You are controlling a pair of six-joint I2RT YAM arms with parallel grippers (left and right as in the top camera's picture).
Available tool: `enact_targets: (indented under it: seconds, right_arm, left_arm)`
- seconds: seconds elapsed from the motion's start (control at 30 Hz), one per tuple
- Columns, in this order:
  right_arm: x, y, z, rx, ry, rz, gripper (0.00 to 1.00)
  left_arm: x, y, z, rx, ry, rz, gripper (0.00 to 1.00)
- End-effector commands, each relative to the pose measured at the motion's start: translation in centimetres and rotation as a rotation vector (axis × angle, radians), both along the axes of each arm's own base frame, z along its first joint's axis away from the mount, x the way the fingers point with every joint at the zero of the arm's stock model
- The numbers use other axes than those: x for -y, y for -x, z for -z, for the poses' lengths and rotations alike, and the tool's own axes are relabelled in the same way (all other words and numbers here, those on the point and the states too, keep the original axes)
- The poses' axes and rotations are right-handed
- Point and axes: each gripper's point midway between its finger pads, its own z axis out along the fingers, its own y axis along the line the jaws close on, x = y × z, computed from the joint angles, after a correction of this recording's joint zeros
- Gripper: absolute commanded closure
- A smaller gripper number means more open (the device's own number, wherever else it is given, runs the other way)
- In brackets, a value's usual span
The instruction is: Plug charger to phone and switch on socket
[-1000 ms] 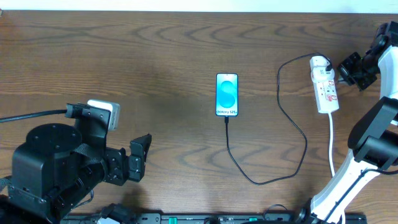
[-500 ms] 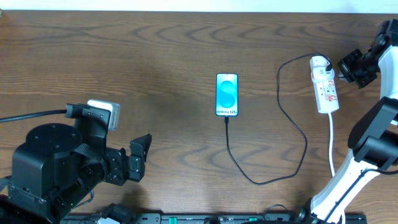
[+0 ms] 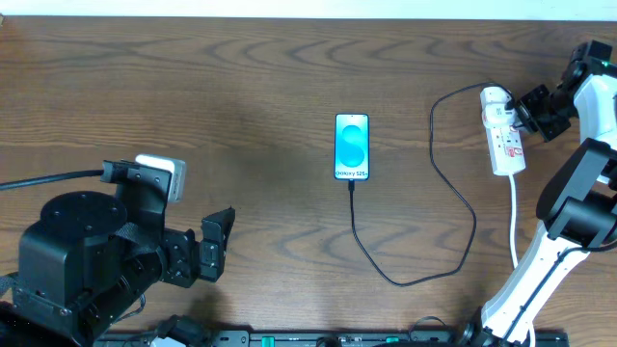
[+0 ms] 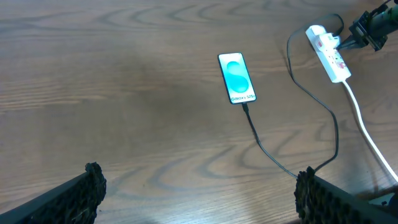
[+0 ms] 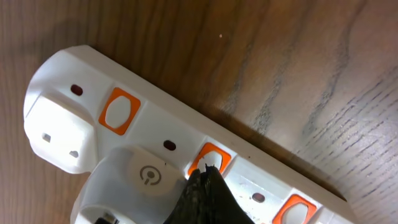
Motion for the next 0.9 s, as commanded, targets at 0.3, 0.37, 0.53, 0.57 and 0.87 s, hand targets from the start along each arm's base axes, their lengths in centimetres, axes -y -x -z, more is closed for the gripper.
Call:
enact_targets:
  seconds: [0.3, 0.37, 0.53, 0.57, 0.87]
  right_arm:
    - [-3.5, 0.1, 2.8, -0.071, -0.054, -0.055, 0.99]
    - [-4.4, 0.2, 4.0, -0.099, -0.051, -0.077, 0.99]
    - [-5.1, 0.4, 5.4, -0.143, -0.004, -0.106, 0.99]
    - [-5.0, 0.4, 5.4, -0.147, 0.013, -0.108, 0.99]
    - [-1.8, -0.4, -0.5, -0.041, 0.072, -0.052, 0.99]
  left_arm:
    - [-0.3, -0.1, 0.2, 0.000, -0.020, -0.008, 0.02]
    - [-0.3, -0.1, 0.2, 0.000, -0.020, -0.008, 0.02]
    - [-0.3, -0.1, 0.2, 0.000, -0.020, -0.009, 0.02]
    - [-0.3, -0.1, 0.2, 0.000, -0.020, -0.008, 0.02]
    - [-0.3, -0.1, 0.2, 0.000, -0.020, -0.009, 0.02]
